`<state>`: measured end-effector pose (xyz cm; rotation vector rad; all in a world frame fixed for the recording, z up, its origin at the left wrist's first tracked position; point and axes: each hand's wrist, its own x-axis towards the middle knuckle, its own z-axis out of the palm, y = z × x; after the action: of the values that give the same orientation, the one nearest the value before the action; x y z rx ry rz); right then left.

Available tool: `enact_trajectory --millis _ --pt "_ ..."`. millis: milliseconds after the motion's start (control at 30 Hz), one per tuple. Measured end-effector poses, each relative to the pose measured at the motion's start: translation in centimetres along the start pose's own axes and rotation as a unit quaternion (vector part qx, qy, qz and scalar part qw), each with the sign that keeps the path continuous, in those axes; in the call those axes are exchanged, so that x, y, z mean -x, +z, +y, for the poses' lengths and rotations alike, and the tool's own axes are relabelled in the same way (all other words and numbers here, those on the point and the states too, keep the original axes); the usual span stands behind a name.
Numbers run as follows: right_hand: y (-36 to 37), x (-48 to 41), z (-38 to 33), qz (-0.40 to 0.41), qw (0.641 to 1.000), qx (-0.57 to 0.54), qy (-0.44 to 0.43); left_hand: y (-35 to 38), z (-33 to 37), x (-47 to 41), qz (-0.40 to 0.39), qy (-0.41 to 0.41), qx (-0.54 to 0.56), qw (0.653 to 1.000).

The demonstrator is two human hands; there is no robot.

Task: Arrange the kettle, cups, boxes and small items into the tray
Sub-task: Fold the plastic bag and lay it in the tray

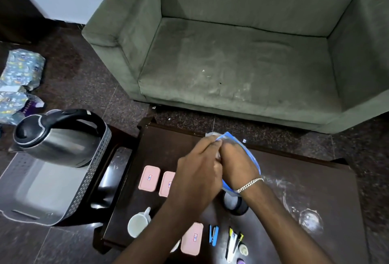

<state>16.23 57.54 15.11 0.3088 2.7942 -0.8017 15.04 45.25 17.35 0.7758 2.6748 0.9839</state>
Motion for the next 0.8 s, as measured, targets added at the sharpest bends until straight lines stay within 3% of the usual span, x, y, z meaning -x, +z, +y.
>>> enact_trajectory --millis 100,200,267,367,533,800 --pt "-0.3 0.7 0.1 0.001 0.998 -0.018 -0.068 0.1 -1.2 -0.7 0.002 -0.045 -0.021 0.999" --pt "-0.5 1.4 0.4 0.062 0.989 -0.015 -0.130 -0.4 -2.7 -1.6 0.014 -0.073 -0.022 0.997" --pt "-1.1 2.0 0.2 0.119 0.985 -0.060 -0.110 -1.0 -3.4 -2.1 0.033 -0.089 -0.020 0.995" --pt "-2.9 2.2 1.1 0.199 0.958 -0.206 -0.006 -1.2 -3.9 -2.5 0.044 -0.093 -0.030 0.994" --pt "-6.3 1.8 4.3 0.135 0.929 -0.340 0.060 -1.3 -4.9 -2.7 0.044 -0.075 -0.033 0.996" --pt "-10.0 2.9 10.3 0.051 0.944 -0.304 0.121 -0.8 -6.7 -2.7 0.032 -0.104 -0.049 0.993"
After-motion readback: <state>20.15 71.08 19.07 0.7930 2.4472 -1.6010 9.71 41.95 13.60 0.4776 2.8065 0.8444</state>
